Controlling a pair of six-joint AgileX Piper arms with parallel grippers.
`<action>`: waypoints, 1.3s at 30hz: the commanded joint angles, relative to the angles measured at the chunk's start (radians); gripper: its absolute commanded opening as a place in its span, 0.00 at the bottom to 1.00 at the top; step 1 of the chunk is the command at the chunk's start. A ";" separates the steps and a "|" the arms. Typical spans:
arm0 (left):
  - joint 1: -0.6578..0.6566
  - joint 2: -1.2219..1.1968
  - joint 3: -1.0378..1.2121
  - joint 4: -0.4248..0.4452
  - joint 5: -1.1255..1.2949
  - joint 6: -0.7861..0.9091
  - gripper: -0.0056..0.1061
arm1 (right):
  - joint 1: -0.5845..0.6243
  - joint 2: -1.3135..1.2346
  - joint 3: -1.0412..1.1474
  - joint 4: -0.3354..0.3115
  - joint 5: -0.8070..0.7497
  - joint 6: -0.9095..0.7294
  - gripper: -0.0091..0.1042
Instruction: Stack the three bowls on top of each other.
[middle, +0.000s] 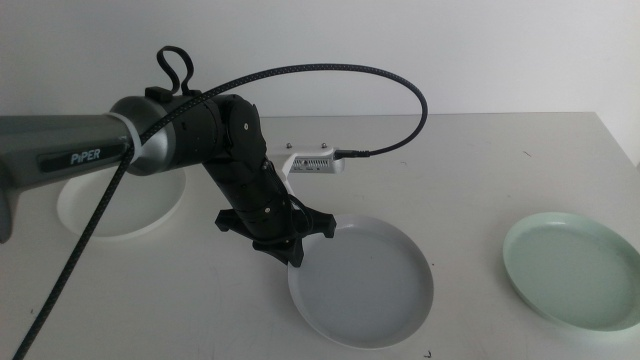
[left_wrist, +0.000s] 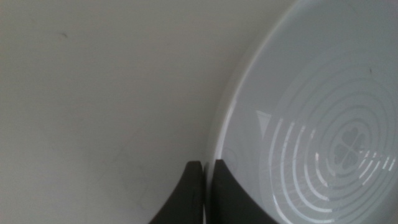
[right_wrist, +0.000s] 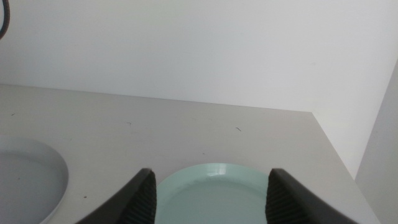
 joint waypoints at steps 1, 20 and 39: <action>-0.006 -0.042 -0.031 -0.029 -0.020 -0.006 0.05 | -0.007 0.002 -0.008 -0.011 -0.072 -0.009 0.48; -0.004 -0.116 -0.031 0.041 0.053 0.051 0.99 | -0.007 0.002 -0.008 -0.011 -0.072 -0.009 0.48; 0.274 -0.643 -0.031 0.426 0.160 -0.183 0.99 | -0.007 0.002 -0.008 -0.011 -0.072 -0.009 0.48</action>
